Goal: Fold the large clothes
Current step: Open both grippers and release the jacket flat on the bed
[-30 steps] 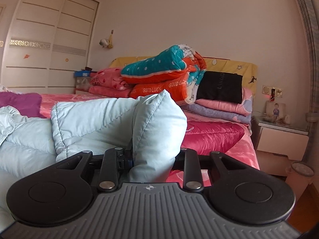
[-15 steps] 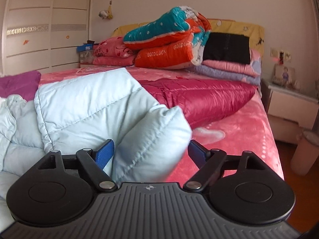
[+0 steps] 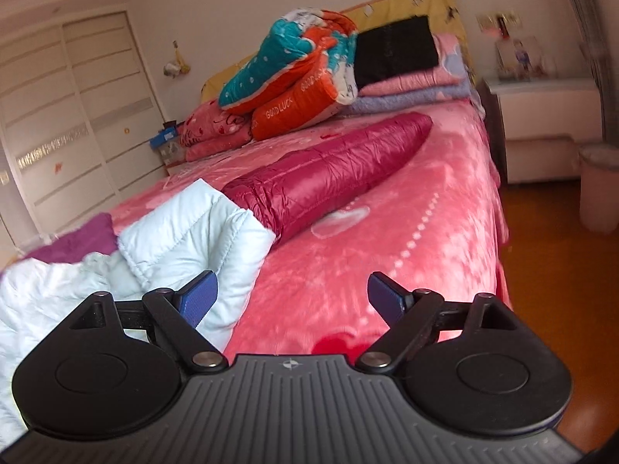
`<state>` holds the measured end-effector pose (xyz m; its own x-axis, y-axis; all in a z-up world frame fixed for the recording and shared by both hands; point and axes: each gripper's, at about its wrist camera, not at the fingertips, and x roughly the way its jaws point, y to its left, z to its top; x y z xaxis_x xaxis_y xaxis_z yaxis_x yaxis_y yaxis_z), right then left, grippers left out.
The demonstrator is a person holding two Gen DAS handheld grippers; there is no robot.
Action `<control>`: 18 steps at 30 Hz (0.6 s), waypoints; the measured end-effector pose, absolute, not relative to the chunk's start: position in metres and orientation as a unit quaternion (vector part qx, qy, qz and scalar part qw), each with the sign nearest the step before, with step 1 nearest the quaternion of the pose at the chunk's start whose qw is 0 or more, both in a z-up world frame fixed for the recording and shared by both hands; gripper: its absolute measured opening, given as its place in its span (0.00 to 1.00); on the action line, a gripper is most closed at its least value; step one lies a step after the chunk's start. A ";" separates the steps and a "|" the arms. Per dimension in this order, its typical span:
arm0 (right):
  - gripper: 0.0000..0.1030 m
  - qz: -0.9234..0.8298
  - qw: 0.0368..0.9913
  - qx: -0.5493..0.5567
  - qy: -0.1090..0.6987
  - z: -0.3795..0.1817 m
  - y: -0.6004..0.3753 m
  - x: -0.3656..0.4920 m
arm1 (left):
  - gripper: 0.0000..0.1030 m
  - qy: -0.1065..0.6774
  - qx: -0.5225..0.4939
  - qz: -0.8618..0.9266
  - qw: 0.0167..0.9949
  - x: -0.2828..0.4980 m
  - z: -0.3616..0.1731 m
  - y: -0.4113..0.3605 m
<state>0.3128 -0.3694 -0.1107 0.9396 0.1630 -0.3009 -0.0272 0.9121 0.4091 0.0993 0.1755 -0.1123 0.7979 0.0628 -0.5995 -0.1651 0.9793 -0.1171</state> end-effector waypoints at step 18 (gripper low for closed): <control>1.00 0.182 0.901 0.204 0.337 -0.132 -0.308 0.205 | 0.76 0.349 -0.157 0.014 0.924 0.015 -0.135 0.187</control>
<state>0.2054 -0.3082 -0.1320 0.7069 0.4647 -0.5333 -0.1898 0.8509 0.4899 0.0152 0.1873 -0.1350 0.7566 -0.0831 -0.6486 -0.1364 0.9500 -0.2808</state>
